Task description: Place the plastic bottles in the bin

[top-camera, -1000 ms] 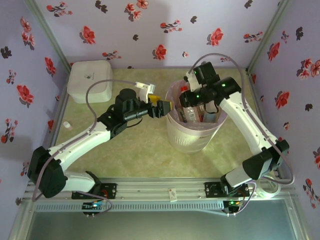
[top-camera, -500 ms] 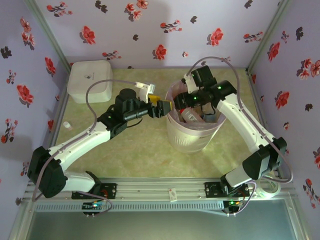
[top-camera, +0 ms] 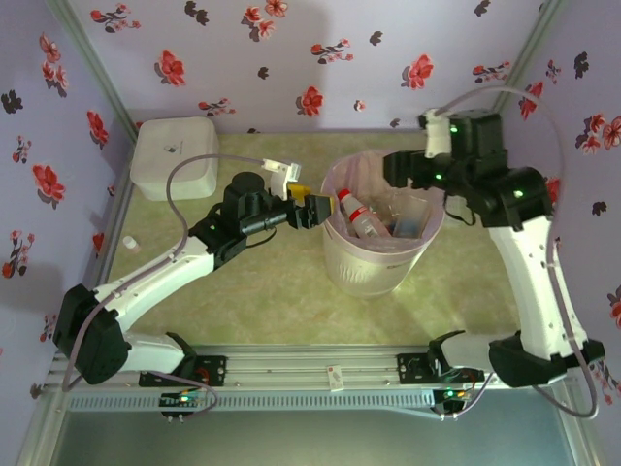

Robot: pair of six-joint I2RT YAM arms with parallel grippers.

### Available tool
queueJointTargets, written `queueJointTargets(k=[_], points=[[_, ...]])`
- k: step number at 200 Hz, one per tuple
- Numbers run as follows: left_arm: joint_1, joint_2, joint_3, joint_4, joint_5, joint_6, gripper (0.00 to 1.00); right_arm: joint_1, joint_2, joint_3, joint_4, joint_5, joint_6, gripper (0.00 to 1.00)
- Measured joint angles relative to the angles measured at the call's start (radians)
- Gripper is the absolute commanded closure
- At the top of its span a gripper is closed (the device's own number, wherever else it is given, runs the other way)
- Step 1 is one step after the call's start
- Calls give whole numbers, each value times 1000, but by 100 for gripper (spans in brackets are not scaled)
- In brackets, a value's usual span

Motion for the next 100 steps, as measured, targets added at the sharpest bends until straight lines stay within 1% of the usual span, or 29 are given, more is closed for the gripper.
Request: queueJointTargets(k=[27,41,51,71,100], points=[[0,0,0,0,-2,0,12,-152,-28,-2,-52,45,5,24],[0,0,0,0,-2,0,12,-227,-33,-46,-53,45,12,23],[0,-2,0,0,-2,0,12,-260,-34,-89,-51,29,22,22],[0,-2,0,0,-2,0,12,-278,-30,-171,-50,-13,44,17],[0,-5,0,-1,-3,0,12,-280,-29,-260,-34,-81,66,16]])
